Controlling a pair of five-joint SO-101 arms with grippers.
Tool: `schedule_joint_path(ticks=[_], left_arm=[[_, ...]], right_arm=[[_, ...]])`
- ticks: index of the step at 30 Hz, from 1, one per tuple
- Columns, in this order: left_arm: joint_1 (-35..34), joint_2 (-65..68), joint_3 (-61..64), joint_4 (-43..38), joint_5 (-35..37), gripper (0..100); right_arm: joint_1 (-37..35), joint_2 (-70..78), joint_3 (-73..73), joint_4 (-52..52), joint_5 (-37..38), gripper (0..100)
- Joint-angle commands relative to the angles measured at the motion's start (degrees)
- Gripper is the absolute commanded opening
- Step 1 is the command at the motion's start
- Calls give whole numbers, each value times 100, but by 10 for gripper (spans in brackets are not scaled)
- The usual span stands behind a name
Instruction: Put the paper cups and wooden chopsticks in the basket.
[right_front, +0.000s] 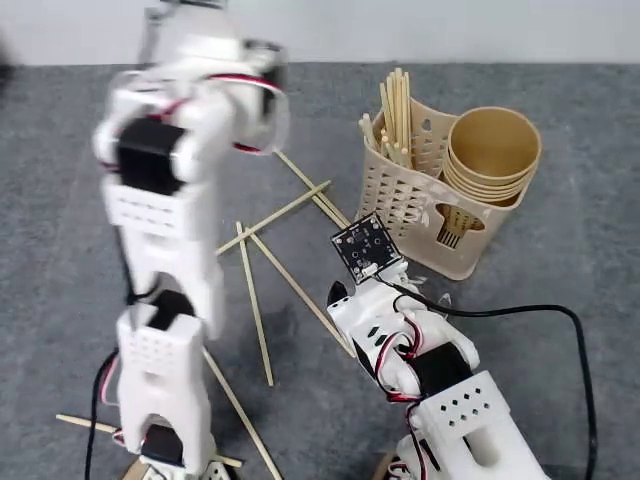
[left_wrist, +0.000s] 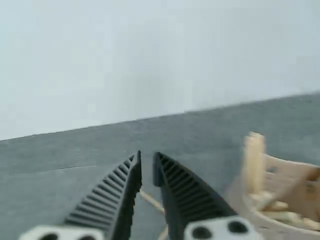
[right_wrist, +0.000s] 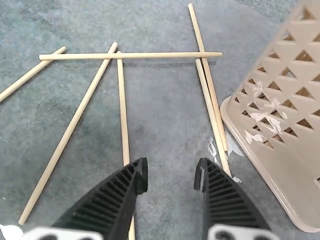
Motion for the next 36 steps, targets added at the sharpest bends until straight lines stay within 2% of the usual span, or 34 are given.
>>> schedule_joint_path(ticks=[1,6,13,19,26,30,36], left_arm=[[-677,-510,-198,141,-220,28],[-1196,-1424,1314,141,-563,26],[-1530,-3657,4435,97,-826,26],[-1952,-5029,6721,-53,-993,26],[-2541,-6013,9218,-967,-993,27],[-2804,-6558,10273,-1530,-993,26],[-2831,-7244,11486,-2013,-1002,28]], right_arm=[[-127,-57,-290,338,334,172],[-514,-48,-1169,1314,457,172],[-752,435,-1732,1393,615,172],[-787,2299,-2708,1385,712,172],[-857,4699,-4264,1385,712,172],[-901,5965,-5152,1393,712,172],[-971,7644,-6585,1429,782,172]])
